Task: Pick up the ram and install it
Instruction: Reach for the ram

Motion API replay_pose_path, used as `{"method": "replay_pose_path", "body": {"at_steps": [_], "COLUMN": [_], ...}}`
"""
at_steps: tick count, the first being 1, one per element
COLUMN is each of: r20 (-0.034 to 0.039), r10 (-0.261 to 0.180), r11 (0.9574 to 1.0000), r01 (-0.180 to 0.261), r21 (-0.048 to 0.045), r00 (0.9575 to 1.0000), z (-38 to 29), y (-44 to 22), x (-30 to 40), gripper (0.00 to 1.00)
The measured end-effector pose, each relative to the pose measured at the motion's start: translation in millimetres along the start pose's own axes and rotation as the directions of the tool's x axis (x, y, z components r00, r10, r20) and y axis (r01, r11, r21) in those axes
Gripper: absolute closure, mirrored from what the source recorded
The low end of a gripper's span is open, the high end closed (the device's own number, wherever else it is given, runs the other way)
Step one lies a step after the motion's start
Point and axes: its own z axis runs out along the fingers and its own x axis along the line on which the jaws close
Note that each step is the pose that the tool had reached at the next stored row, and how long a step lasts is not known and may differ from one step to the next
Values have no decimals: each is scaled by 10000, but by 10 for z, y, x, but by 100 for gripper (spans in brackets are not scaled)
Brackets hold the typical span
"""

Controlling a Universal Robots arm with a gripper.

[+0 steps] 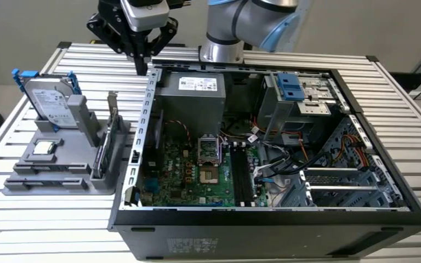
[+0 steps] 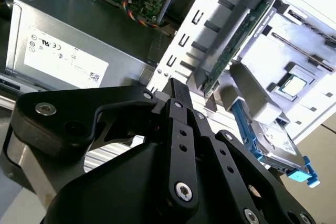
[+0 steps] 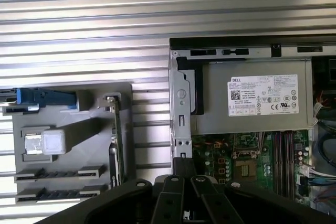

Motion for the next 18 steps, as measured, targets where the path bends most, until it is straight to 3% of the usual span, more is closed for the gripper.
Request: {"method": "replay_pose_path", "body": {"at_steps": [18], "r20": [1], "r10": [-1], "r11": [10000], "r01": [1], "r21": [0], "r00": [10000], "z": [-5], "y": [-17], "x": [235], "gripper": [100]}}
